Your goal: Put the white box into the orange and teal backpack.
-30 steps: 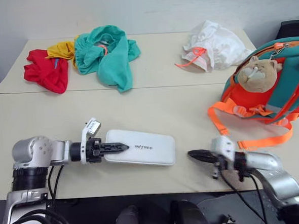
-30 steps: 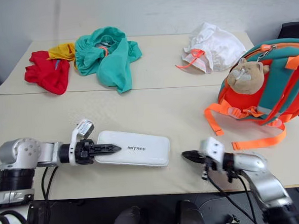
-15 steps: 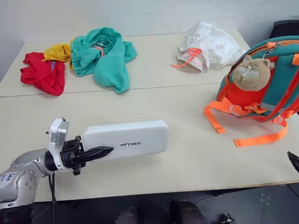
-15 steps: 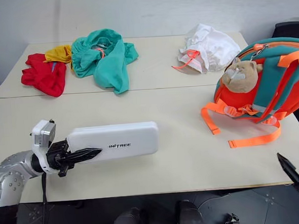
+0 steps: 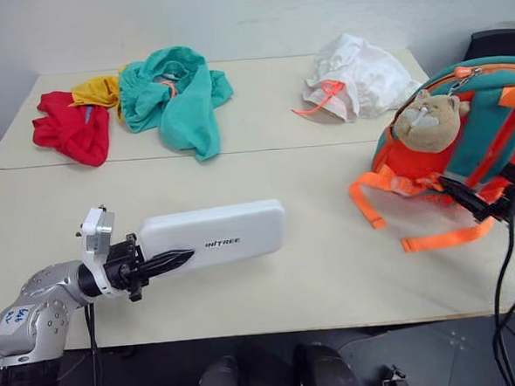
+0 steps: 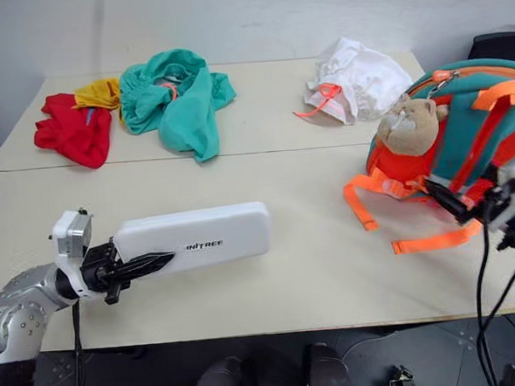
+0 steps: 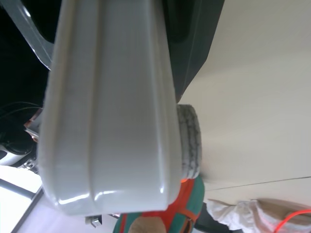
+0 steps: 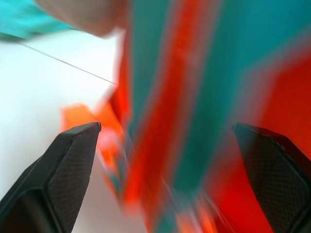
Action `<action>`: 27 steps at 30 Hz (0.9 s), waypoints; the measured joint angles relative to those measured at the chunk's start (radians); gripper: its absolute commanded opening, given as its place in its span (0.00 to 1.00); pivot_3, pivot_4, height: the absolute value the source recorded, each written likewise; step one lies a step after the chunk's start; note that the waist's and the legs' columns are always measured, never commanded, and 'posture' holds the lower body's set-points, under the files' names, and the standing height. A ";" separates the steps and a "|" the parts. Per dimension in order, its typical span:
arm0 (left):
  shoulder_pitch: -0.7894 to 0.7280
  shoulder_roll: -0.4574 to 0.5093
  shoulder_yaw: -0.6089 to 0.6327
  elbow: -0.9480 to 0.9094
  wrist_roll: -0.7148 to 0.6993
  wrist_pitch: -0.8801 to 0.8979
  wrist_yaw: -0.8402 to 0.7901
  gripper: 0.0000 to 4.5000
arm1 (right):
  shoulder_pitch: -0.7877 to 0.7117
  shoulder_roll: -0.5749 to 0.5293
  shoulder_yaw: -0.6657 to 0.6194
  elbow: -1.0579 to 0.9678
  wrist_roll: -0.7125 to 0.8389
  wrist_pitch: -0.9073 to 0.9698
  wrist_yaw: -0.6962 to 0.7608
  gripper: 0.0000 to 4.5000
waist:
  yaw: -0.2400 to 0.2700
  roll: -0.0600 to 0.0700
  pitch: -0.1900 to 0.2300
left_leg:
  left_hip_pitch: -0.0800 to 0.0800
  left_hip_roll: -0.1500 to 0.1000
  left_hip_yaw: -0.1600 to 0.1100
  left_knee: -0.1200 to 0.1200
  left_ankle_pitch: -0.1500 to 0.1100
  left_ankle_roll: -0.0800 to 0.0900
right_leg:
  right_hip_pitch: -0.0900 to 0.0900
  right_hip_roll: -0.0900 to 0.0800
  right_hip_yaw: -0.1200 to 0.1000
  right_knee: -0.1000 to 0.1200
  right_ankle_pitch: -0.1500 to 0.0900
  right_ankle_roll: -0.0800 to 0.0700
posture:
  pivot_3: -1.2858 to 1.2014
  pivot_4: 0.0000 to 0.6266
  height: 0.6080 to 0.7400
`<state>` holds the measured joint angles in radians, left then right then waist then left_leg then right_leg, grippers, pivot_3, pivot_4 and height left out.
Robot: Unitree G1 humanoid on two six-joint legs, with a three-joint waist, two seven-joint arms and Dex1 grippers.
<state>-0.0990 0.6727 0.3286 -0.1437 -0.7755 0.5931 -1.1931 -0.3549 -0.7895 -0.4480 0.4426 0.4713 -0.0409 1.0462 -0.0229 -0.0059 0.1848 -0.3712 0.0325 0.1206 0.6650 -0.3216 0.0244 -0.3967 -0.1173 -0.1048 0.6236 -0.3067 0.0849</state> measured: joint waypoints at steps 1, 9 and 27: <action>0.007 -0.004 0.013 0.000 -0.004 -0.001 0.011 0.29 | -0.028 0.002 0.014 0.009 0.000 0.000 0.010 0.78 | 0.001 0.000 0.000 | 0.000 0.000 0.000 0.000 0.000 0.000 | 0.000 0.000 0.000 0.000 0.000 0.000 | 0.52 0.24 1.00; 0.008 -0.029 0.064 0.001 -0.042 0.000 0.088 0.29 | -0.098 0.065 0.052 0.065 0.007 -0.006 0.040 0.15 | -0.004 0.000 0.000 | 0.000 0.000 0.000 0.000 0.000 0.000 | 0.000 0.000 0.000 0.001 0.000 0.000 | 0.52 0.24 1.00; -0.123 -0.035 0.177 0.211 -0.082 0.016 0.269 0.29 | -0.018 0.351 0.436 -0.772 0.265 0.401 -0.022 0.00 | -0.005 0.000 0.001 | -0.002 0.002 -0.001 -0.001 -0.001 -0.003 | -0.002 0.002 -0.001 0.002 0.000 0.000 | 0.52 0.24 1.00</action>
<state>-0.2223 0.6377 0.5060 0.0675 -0.8578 0.6091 -0.9245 -0.3730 -0.4382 -0.0122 -0.3295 0.7359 0.3602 1.0242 -0.0282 -0.0054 0.1855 -0.3737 0.0346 0.1198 0.6635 -0.3225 0.0217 -0.3992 -0.1157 -0.1054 0.6261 -0.3064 0.0853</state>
